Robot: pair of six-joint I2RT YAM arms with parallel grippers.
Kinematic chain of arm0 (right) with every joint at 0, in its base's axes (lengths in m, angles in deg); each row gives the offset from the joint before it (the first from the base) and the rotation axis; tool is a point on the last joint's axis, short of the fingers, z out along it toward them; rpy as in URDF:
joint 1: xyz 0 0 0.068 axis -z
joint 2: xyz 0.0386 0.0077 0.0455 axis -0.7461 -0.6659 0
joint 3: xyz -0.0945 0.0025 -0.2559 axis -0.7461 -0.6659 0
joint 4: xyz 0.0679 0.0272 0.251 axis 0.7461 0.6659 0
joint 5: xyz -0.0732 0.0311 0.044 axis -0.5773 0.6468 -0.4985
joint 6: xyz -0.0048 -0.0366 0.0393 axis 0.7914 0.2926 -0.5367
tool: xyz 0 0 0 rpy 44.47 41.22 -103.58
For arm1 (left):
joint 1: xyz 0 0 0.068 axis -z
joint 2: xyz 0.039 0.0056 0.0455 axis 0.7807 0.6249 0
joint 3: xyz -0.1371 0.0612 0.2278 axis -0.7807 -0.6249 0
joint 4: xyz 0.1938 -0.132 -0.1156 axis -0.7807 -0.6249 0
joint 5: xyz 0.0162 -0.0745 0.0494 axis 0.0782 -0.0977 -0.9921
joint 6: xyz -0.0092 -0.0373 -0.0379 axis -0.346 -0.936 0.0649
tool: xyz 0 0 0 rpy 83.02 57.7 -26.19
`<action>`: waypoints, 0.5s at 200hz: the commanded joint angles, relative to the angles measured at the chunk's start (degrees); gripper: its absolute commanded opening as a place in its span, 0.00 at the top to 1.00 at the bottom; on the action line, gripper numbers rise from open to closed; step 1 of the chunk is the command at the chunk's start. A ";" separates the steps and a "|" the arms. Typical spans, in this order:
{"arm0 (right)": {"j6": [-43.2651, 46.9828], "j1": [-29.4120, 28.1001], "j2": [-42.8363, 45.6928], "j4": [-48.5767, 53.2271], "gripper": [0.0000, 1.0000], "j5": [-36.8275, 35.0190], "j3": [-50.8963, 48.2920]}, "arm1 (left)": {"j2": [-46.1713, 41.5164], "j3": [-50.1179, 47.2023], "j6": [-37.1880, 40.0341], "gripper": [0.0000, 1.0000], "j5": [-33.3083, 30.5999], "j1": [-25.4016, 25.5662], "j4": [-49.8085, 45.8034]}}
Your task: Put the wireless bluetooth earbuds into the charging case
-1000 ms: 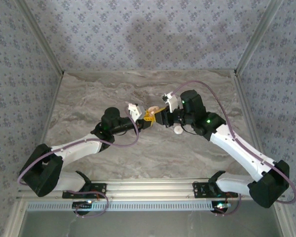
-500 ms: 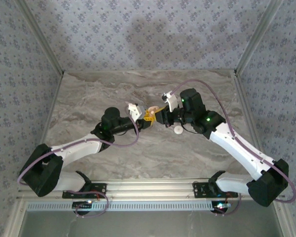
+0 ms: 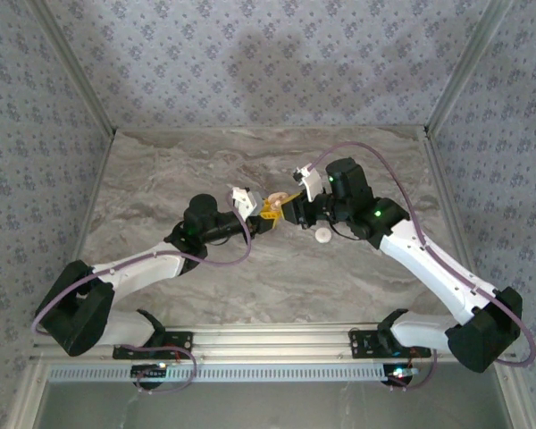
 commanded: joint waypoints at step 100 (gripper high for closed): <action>3.02 0.59 -1.44 -1.66 0.81 3.00 2.24 | -2.31 1.68 0.89 0.83 2.65 0.46 1.60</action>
